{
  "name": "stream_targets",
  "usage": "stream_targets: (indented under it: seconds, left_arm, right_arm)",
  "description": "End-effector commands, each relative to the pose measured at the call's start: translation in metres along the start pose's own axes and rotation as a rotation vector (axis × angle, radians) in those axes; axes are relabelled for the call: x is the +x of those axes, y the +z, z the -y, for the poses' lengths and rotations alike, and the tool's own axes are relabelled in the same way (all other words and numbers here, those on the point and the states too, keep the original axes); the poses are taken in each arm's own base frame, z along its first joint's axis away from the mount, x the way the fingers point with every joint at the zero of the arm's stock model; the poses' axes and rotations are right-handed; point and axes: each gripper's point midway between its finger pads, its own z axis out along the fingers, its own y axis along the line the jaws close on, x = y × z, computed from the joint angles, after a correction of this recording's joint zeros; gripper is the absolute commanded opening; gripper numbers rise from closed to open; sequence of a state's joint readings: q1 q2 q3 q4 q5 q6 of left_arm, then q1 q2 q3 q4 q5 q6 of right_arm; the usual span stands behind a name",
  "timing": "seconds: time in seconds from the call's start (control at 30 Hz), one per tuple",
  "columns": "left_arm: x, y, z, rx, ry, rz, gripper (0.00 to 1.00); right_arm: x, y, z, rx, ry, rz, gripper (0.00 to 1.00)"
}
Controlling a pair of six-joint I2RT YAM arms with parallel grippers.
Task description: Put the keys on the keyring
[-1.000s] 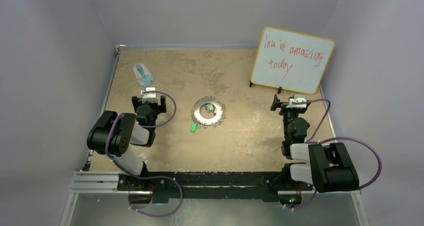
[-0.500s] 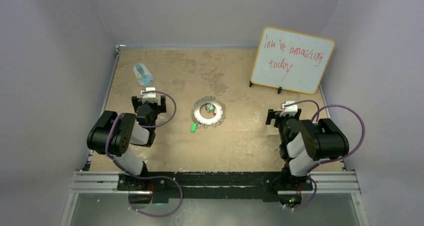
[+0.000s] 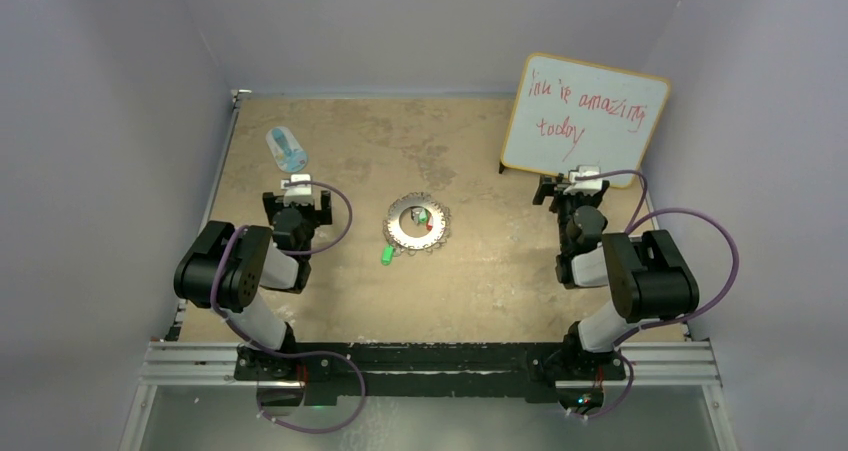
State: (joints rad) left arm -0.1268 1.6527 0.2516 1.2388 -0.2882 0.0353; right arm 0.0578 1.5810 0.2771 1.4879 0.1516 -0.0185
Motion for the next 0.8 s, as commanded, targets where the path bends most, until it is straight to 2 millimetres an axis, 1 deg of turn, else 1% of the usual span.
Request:
stream_targets:
  seconds: [0.0, 0.5, 0.77]
  left_arm:
    - [-0.0131, 0.0061, -0.0014, -0.013, -0.041, 0.04, 0.99]
    - [-0.0126, 0.007, -0.0005, -0.009, -0.039, 0.036, 0.99]
    - [-0.0122, 0.007, -0.001, -0.008, -0.039, 0.034, 0.99]
  right_arm:
    - [0.0003, -0.0008, 0.0041, 0.024, 0.01, -0.007, 0.99]
    - [0.0034, -0.0004, 0.0024, 0.015, 0.008, -0.02, 0.99]
    - [0.0019, -0.0006, 0.0027, 0.016, 0.009, -0.015, 0.99]
